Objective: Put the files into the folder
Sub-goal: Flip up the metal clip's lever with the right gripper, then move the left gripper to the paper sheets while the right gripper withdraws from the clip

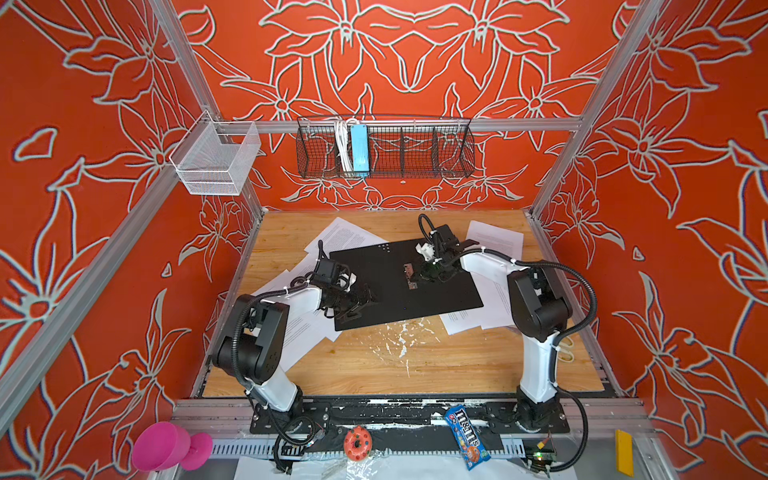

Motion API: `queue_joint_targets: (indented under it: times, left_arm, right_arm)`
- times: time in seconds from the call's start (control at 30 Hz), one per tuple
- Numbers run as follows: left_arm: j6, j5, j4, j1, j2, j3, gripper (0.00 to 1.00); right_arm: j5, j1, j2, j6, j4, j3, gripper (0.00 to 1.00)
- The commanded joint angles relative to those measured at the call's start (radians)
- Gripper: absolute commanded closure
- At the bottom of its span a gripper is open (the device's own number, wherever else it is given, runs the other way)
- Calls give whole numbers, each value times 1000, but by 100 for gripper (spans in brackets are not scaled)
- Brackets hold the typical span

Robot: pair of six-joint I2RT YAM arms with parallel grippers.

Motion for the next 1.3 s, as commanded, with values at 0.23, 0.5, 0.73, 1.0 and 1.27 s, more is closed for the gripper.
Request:
queue_joint_targets:
  times: [0.23,0.5,0.73,1.0,1.27]
  left_arm:
    - [27,-127,-97,0,112,-35,2]
    - [28,-120,-91,0,112,-35,2]
    - [29,-115,-88,0,113,-34,2]
    - [28,-104,-95,1,114,-28,2]
    - [35,-97,-122,-1,105,-9,2]
  right_arm:
    - [3,-8,-140,-50,-74,6,53]
    - [50,0,-189,-47,-53,-147,85]
    - [14,20,-122,-16,5,-162,88]
    - [17,17,49,-27,-32,51,87]
    - [14,-44,296,-27,-165,437,87]
